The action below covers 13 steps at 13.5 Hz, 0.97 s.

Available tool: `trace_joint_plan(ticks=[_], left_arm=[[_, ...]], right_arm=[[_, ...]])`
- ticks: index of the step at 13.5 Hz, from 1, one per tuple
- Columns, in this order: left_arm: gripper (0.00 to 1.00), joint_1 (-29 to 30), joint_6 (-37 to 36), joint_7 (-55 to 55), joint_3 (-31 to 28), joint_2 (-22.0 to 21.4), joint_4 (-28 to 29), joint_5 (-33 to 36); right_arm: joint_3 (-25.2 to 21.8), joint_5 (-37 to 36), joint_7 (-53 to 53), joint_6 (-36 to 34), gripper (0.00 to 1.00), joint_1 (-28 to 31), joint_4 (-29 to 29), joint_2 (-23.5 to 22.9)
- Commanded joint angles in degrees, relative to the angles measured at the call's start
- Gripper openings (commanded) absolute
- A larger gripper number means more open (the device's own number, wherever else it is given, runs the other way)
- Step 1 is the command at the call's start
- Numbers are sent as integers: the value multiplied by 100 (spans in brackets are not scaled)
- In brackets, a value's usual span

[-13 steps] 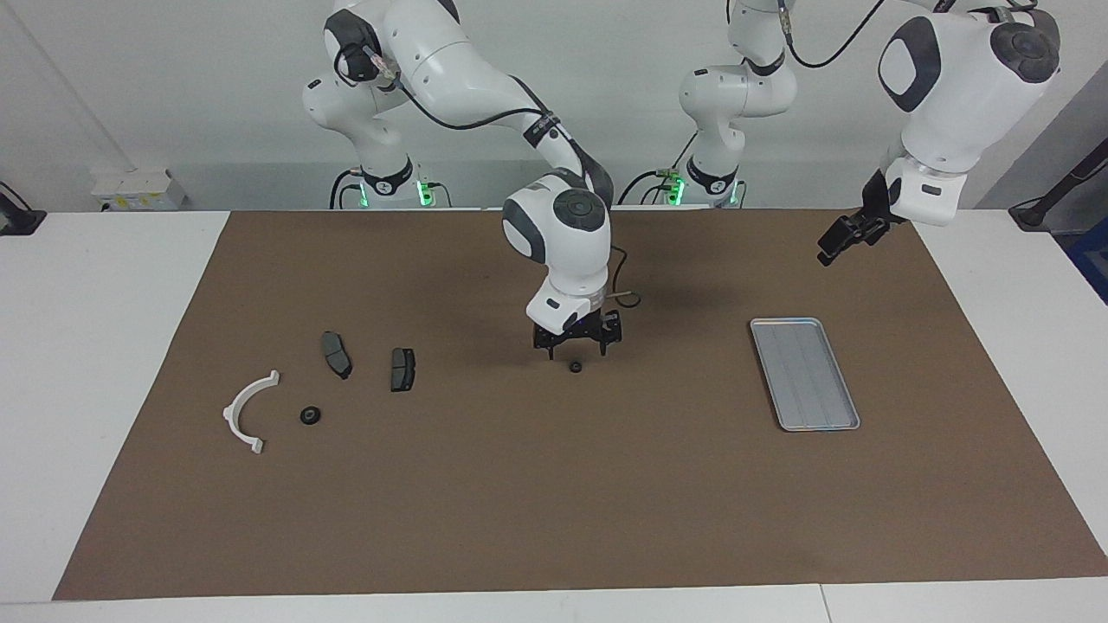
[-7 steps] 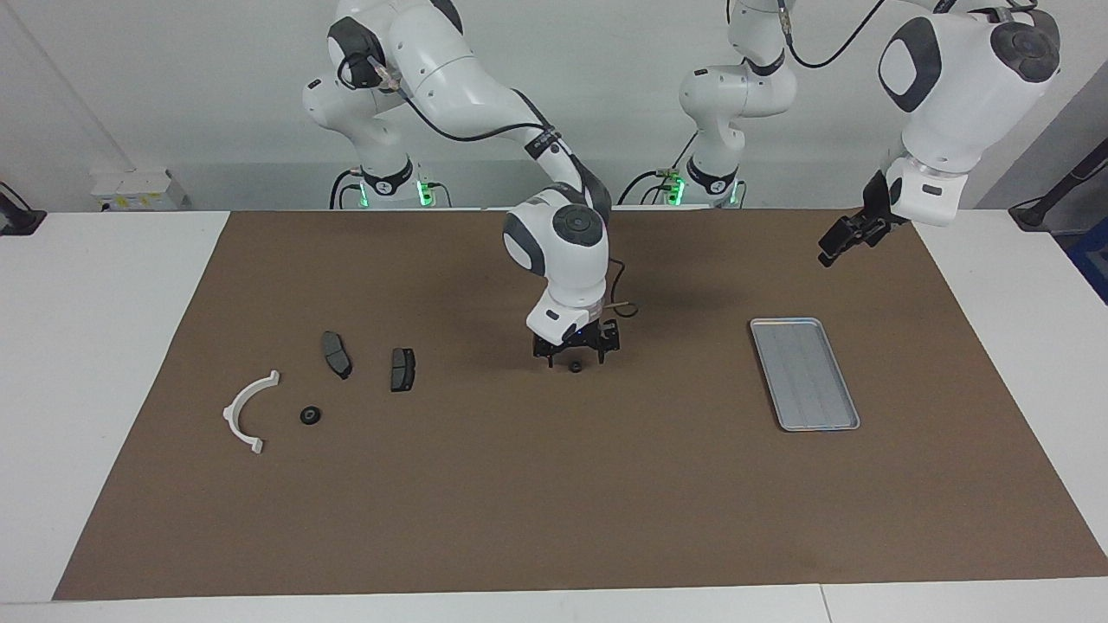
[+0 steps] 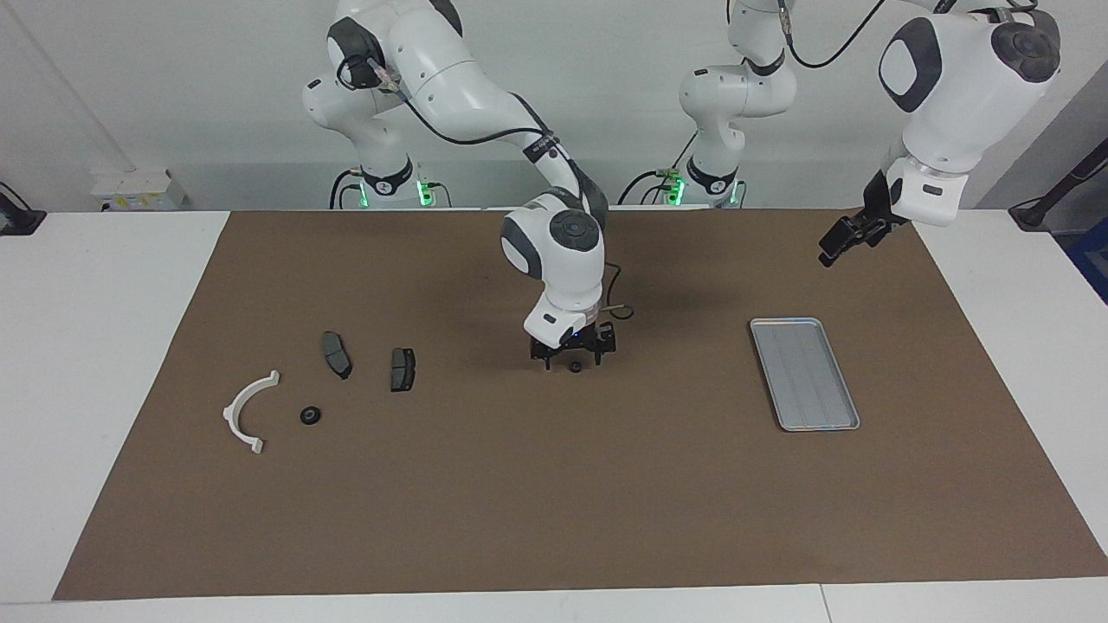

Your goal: Place bearing gear from tray to pile

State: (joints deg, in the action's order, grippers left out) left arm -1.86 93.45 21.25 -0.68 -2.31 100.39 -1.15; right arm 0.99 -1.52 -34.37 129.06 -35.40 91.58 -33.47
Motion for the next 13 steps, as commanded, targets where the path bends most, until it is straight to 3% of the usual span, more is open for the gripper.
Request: trace_joint_plan(ticks=[1,7,13], left_arm=[[100,72,121,-33,24,-147,182,9],[100,63,121,-24,32,-138,165,9],[100,63,78,-76,41,-138,129,9]], right_arm=[[60,64,88,259,88,51,132,51],[60,64,79,295,77,42,141,16],[60,64,97,303,76,60,141,-2]])
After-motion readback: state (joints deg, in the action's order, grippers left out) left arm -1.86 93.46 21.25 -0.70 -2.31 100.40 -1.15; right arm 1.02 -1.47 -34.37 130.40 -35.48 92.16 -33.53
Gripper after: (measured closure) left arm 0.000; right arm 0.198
